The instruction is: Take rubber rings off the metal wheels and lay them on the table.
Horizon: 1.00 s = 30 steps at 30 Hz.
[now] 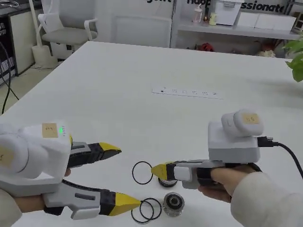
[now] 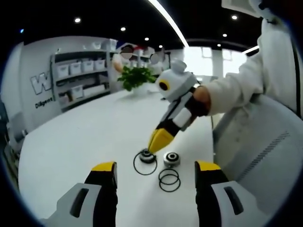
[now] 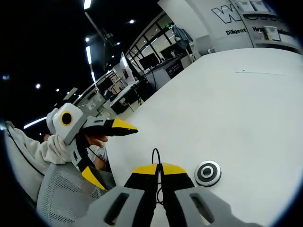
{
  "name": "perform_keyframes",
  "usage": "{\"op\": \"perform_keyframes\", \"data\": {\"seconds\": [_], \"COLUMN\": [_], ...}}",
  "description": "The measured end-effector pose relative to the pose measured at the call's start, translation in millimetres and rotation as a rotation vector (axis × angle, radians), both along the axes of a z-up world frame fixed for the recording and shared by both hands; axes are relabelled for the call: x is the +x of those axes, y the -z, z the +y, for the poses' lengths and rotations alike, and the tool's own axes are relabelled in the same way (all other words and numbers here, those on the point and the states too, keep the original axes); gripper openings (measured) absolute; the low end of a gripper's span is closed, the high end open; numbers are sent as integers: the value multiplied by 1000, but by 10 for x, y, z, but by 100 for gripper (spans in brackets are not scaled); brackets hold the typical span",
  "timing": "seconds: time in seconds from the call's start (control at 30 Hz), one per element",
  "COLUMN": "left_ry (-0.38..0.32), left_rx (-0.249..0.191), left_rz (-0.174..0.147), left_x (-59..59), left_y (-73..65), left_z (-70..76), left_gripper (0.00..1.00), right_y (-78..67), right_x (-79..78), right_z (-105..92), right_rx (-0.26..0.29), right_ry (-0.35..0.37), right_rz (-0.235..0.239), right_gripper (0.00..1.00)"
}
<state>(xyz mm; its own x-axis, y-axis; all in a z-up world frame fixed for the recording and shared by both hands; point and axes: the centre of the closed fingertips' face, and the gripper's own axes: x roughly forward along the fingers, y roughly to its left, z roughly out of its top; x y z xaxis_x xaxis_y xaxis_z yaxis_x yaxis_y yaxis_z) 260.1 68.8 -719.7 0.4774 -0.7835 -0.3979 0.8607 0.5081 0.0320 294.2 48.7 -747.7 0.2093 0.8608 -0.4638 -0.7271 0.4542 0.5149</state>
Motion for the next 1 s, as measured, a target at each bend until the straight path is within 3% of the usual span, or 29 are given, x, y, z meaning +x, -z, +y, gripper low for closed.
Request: {"op": "perform_keyframes", "data": {"seconds": [0.1,0.37,0.73,1.0], "left_ry": [1,15,5,5], "left_rx": [21,22,10,6], "left_rz": [2,17,22,27], "left_x": [-4,-32,-21,-35], "left_y": [41,72,77,76], "left_z": [7,-27,-12,-11], "left_gripper": [68,67,67,68], "right_y": [69,197,387,455], "right_x": [-67,-253,-346,-337], "right_z": [19,77,97,74], "right_rx": [-23,-58,-90,-124], "right_ry": [-27,-99,-111,-107], "right_rz": [14,56,100,79], "right_gripper": [0,0,0,0]}}
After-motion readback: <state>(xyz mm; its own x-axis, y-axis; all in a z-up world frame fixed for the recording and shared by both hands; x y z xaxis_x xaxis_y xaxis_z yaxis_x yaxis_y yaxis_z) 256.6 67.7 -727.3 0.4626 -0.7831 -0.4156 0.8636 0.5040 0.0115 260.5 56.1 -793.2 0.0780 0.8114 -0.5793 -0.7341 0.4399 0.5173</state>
